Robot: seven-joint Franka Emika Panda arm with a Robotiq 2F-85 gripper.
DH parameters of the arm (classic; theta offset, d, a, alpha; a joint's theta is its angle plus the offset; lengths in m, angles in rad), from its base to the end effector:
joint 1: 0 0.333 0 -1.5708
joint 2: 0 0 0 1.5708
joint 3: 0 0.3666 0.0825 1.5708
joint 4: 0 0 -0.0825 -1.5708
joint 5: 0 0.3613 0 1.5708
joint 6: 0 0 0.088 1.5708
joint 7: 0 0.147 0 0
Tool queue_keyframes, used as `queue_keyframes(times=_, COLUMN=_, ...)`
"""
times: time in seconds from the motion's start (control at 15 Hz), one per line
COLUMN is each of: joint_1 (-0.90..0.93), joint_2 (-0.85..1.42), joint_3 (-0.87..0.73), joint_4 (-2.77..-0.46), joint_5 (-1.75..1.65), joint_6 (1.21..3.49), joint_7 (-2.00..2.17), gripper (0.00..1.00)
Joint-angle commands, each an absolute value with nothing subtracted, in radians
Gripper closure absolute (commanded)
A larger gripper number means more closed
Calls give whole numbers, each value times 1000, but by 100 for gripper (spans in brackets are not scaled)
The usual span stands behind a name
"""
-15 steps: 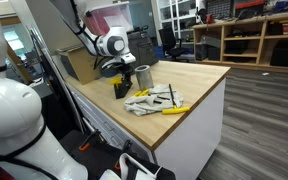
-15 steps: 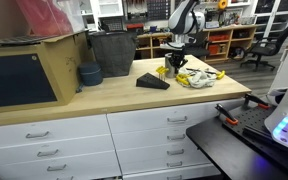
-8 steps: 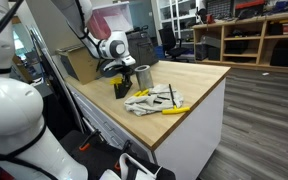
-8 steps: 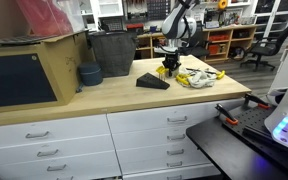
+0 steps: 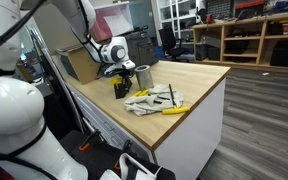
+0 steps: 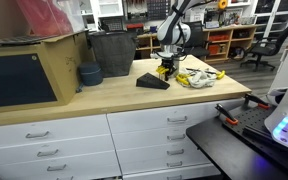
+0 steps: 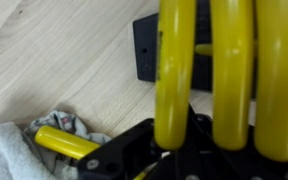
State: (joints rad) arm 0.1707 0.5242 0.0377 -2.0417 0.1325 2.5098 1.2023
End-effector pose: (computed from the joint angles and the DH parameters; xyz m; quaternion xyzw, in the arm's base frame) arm 0.5873 0.1258 0.1996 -0.8492 0.5251 0.0520 0.0175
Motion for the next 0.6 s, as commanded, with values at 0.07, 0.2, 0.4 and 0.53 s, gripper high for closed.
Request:
queue_keyframes(times=0.07, joint_1=166, joint_2=541, joint_3=50, joint_4=-2040, joint_5=158, joint_6=2490, joint_7=1120, gripper=100)
queue_keyframes(times=0.2, joint_1=145, joint_2=546, joint_3=79, joint_4=-2045, joint_5=191, joint_6=2475, joint_7=1049, gripper=100)
queue_keyframes(times=0.4, joint_1=128, joint_2=547, joint_3=100, joint_4=-2050, joint_5=240, joint_6=2448, joint_7=953, gripper=100)
queue_keyframes(times=0.53, joint_1=123, joint_2=545, joint_3=100, joint_4=-2048, joint_5=266, joint_6=2430, joint_7=907, gripper=100)
